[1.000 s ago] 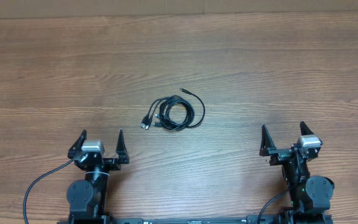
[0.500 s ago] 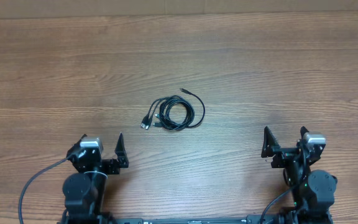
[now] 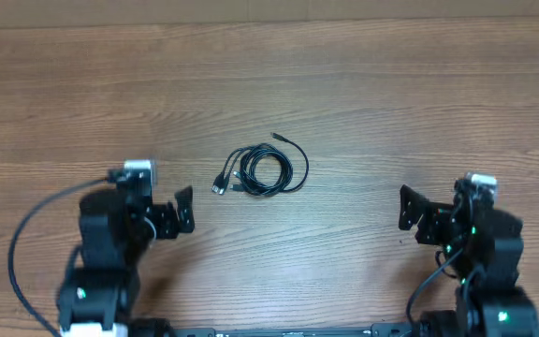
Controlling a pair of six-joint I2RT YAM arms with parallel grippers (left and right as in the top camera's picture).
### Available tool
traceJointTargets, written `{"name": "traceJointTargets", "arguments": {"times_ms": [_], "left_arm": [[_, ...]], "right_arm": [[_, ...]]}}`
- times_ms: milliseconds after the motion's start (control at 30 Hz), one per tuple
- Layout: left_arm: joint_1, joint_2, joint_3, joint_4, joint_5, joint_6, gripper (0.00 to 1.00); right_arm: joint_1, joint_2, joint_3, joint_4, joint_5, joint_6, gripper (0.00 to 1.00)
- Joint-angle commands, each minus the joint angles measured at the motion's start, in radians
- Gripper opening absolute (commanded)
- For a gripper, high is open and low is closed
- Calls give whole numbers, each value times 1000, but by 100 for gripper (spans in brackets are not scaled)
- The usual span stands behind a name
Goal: Untangle cables
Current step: 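Move the left gripper to the black cable coil and grasp it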
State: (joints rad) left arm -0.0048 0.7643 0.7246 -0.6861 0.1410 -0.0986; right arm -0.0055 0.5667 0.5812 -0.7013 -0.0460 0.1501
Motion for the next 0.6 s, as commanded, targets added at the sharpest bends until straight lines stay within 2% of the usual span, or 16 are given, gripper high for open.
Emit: {"name": "traceJointTargets", "arguments": {"times_ms": [0,100,267,467,567], "left_arm": [[5,103,158,-91,36,-6,99],[5,167,240,-170,36,-7,100],[5,219,251,-156,87,-56,100],[1,264,251,41,254,-63,100],[-35,299,251,122,239,-63,100]], "right_arm": [[5,108,123,-57,-17,11,100],[5,201,211,-106,-64,11,100],[5,286,258,-82,-193,11,100],[5,304,258,-58,-225,10,100],[5,304,258,-46,-225,10,100]]}}
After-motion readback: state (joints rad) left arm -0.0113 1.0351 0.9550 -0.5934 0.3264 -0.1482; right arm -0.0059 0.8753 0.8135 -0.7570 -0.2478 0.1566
